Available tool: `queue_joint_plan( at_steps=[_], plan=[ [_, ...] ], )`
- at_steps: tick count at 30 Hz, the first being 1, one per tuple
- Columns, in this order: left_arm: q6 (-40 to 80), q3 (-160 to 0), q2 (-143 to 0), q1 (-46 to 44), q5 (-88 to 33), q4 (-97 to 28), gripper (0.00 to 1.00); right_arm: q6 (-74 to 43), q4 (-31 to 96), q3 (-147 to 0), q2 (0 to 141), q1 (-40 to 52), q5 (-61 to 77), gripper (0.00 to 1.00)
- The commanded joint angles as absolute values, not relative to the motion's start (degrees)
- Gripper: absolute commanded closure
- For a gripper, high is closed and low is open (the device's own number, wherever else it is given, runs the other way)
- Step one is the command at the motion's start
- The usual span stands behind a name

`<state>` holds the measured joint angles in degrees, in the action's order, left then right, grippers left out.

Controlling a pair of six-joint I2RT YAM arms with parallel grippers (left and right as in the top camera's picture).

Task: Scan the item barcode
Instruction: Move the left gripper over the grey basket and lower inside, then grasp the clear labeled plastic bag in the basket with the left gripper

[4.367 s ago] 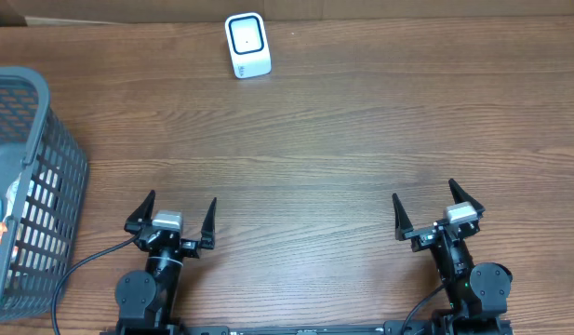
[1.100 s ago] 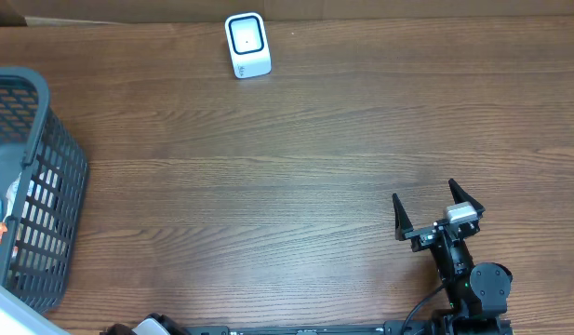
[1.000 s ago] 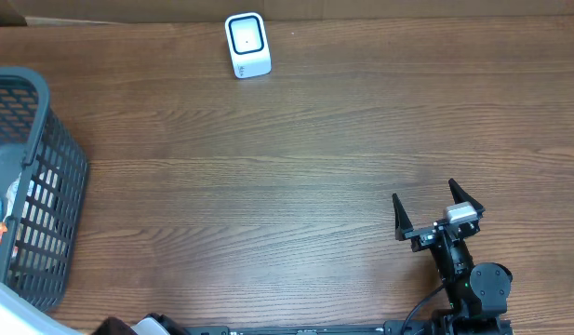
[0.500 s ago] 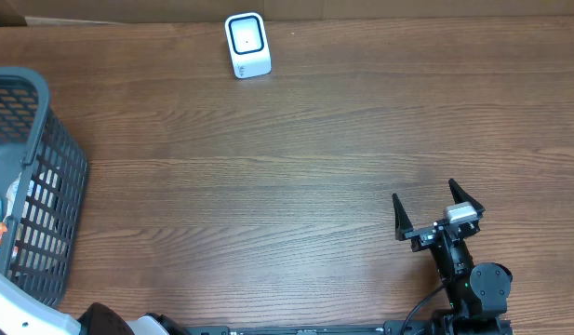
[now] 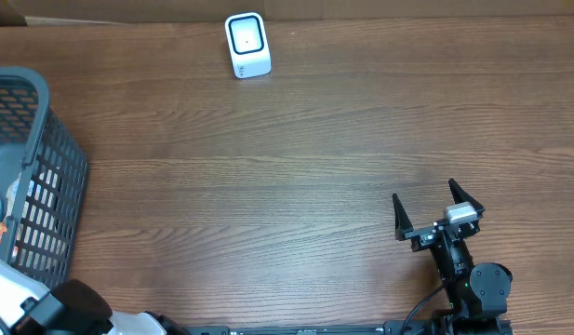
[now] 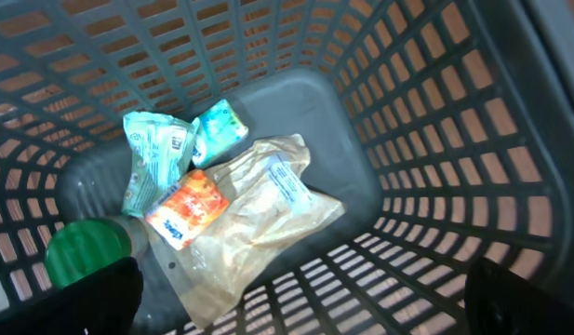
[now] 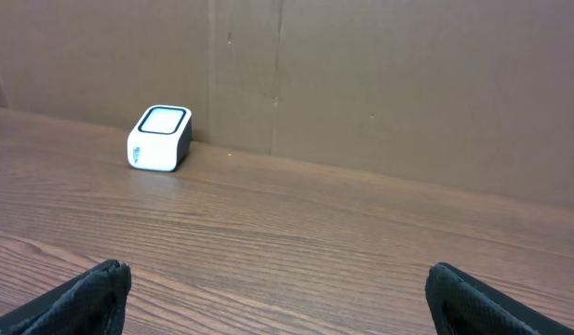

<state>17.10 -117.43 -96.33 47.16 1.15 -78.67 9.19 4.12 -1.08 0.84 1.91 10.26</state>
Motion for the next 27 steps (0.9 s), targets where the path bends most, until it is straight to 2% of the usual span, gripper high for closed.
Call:
queue_joint_plan(
  at_steps=[1, 11, 27],
  plan=[
    [12.62, -117.80, -97.06, 47.64, 0.23, -77.60, 0.01, 8.82, 3.90, -0.47, 0.16, 1.85, 10.17, 0.00],
    [7.92, -116.62, -100.79, 47.66, -0.73, -76.25, 0.01, 8.82, 3.90, -0.47, 0.16, 1.85, 10.20, 0.00],
    [4.38, -114.52, -106.94, 47.51, -1.10, -76.40, 0.09, 8.82, 3.90, -0.47, 0.16, 1.85, 10.20, 0.00]
  ],
)
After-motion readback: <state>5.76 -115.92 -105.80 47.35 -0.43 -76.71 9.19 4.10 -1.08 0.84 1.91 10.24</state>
